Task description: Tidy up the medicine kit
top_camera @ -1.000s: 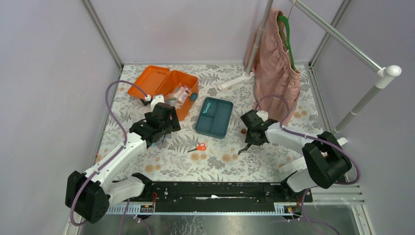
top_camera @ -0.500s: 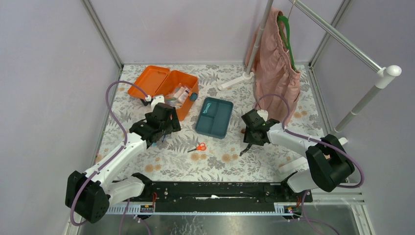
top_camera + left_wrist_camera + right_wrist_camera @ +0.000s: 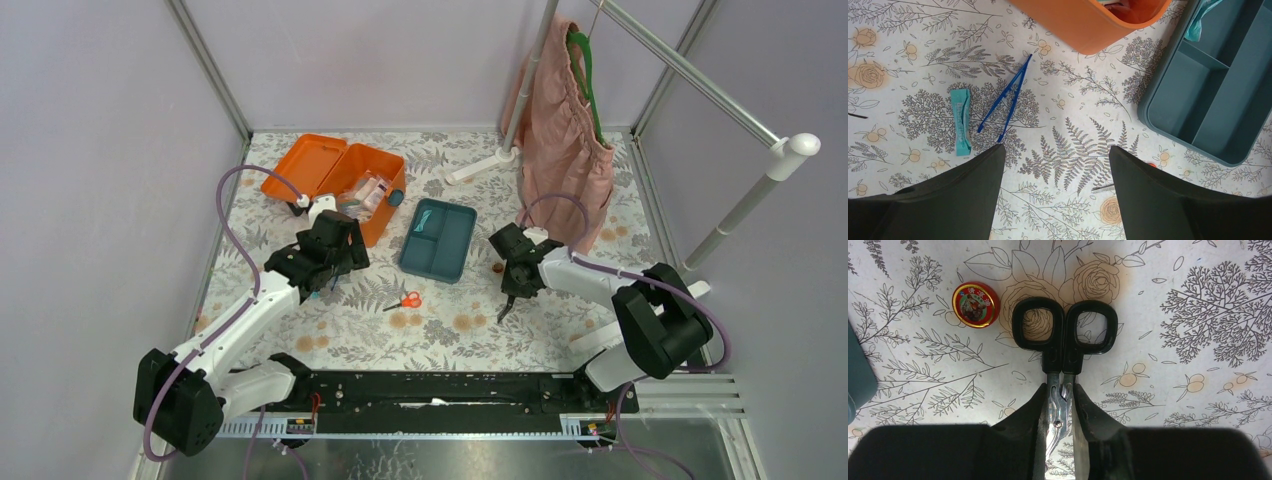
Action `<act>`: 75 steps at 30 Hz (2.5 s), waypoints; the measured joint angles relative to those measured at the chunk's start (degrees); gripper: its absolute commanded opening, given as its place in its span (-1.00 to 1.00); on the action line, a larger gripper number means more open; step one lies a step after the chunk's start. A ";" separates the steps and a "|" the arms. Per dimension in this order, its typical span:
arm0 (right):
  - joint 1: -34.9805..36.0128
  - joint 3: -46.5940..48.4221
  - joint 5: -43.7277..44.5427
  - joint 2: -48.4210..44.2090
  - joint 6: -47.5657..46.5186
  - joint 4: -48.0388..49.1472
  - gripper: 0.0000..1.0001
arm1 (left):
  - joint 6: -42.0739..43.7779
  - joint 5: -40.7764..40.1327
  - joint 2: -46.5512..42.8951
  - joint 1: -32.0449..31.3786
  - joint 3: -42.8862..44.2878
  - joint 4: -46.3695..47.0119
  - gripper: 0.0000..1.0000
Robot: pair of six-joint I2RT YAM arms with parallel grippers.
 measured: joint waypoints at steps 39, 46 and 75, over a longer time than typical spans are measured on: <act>1.62 32.24 -6.10 20.52 -9.62 0.52 -0.62 | 0.07 -1.38 -2.84 0.00 0.00 -1.01 0.67; 3.32 40.33 -7.15 26.58 -9.68 0.20 -0.62 | 0.04 -2.10 -3.89 0.00 0.00 -1.05 0.67; 3.65 41.79 -2.67 30.67 -6.27 -2.86 -0.17 | 0.07 -2.23 -4.39 0.00 0.00 -1.07 0.68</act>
